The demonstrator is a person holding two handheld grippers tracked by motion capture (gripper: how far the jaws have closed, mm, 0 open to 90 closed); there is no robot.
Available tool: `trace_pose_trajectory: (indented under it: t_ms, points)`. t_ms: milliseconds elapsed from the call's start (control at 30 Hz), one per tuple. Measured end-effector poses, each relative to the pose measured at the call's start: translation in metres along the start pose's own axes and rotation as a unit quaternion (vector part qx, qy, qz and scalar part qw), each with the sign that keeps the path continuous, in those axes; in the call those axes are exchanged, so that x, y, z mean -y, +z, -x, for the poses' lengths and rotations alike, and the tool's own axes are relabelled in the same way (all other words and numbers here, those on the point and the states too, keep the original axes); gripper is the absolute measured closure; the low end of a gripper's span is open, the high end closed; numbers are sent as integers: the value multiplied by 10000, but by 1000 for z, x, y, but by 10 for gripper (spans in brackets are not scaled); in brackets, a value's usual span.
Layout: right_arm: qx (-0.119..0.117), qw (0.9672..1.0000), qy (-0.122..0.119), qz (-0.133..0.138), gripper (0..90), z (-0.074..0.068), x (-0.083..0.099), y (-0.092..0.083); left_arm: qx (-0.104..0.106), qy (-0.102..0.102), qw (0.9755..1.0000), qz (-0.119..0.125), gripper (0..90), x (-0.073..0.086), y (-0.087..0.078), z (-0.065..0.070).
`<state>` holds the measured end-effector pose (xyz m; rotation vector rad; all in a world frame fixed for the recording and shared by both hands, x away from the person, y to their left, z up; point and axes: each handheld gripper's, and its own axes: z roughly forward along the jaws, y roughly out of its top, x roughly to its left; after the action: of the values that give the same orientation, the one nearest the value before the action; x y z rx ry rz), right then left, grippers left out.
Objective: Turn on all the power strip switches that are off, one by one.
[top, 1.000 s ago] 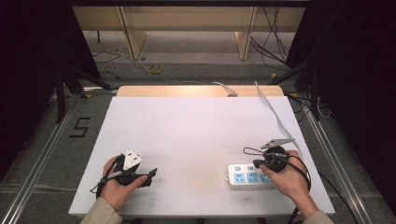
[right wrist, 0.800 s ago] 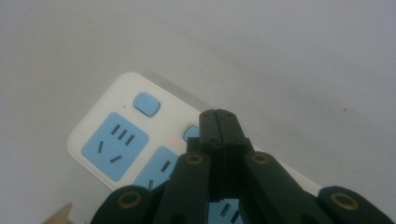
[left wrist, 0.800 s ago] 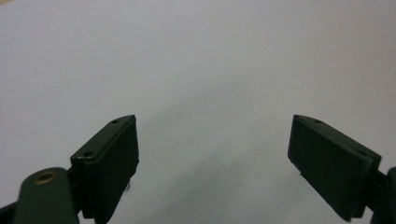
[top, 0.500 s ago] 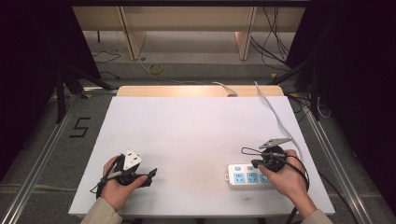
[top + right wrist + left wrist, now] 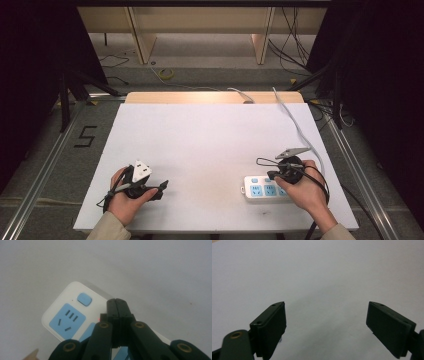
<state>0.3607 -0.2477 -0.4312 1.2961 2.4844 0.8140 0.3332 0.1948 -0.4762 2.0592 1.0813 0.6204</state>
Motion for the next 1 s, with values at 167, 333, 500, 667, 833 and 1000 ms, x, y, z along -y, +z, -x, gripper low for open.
trace_pose_trajectory:
  t_ms: [167,333,500,667,833,1000]
  points:
    - [-14,10000,-26,-5,900,-2,-1,1,0,-1,10000,0,160,0,0,0]
    - [-23,10000,-51,-6,900,-3,-3,2,1,0,10000,-1,160,0,0,0]
    - [-41,10000,-70,-11,900,-5,-4,3,-2,0,10000,6,160,0,0,0]
    - [-51,9999,-98,-21,900,-7,-6,4,-4,3,10000,7,160,0,0,0]
    - [-70,9999,-121,-43,900,-9,-8,6,1,2,10000,1,160,0,0,0]
    - [-84,9998,-152,-61,900,-11,-9,8,0,-2,10000,1,160,0,0,0]
